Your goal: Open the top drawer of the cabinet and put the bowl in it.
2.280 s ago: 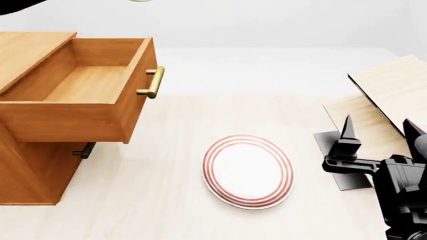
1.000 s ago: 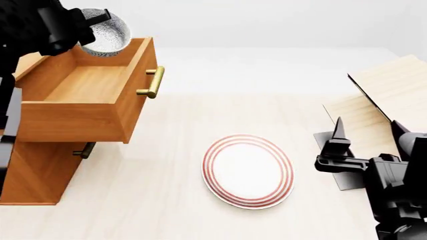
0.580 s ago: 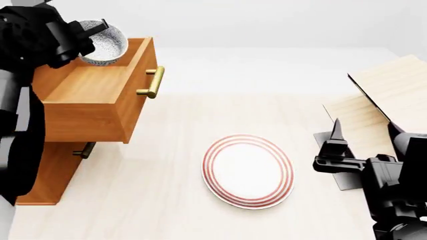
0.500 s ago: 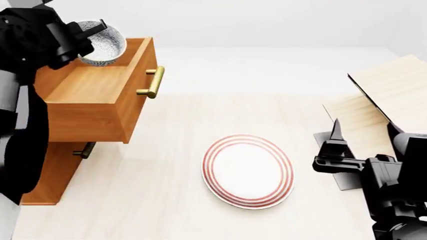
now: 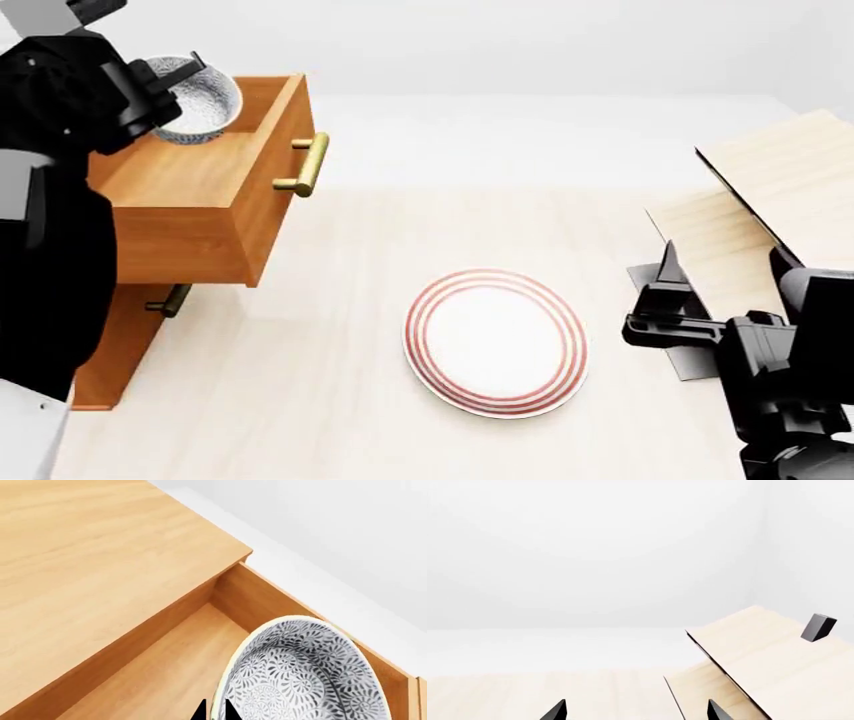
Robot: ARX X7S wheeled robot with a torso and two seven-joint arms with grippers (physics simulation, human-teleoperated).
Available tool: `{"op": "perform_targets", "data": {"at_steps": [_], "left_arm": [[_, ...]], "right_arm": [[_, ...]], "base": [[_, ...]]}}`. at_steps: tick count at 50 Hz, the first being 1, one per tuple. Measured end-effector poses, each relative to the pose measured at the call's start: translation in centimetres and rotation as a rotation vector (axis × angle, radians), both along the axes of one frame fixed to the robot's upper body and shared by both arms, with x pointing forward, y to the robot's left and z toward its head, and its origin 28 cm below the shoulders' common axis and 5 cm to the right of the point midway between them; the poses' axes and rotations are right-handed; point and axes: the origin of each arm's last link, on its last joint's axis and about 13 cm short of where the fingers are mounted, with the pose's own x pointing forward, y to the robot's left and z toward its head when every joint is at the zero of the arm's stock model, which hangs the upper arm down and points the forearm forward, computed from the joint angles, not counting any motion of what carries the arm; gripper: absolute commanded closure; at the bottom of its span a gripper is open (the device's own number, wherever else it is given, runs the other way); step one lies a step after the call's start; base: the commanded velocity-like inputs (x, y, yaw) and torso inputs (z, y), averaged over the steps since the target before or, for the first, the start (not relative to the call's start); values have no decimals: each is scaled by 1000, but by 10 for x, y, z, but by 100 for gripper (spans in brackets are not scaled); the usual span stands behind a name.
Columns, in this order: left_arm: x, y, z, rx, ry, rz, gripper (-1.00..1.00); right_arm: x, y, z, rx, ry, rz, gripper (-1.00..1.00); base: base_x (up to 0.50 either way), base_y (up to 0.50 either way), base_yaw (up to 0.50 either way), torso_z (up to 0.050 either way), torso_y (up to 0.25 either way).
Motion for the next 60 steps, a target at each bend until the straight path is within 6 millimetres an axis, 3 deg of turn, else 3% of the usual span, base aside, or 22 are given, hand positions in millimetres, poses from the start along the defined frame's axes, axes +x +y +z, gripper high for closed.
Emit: {"op": "perform_targets", "data": {"at_steps": [21, 22, 44, 60], "left_arm": [[1, 4, -11, -5, 26, 33, 100], [1, 4, -11, -5, 26, 32, -100], [0, 5, -5, 6, -4, 6, -100], [-7, 4, 29, 140, -130, -60, -100]], "right_arm": [[2, 1, -2, 2, 6, 2, -100], [2, 1, -2, 2, 6, 2, -100], [3, 1, -3, 5, 10, 4, -100], [2, 2, -2, 0, 2, 10, -100]], "base": [[0, 0, 0, 0, 0], [0, 0, 0, 0, 0], [0, 0, 0, 0, 0], [0, 0, 0, 0, 0]]}}
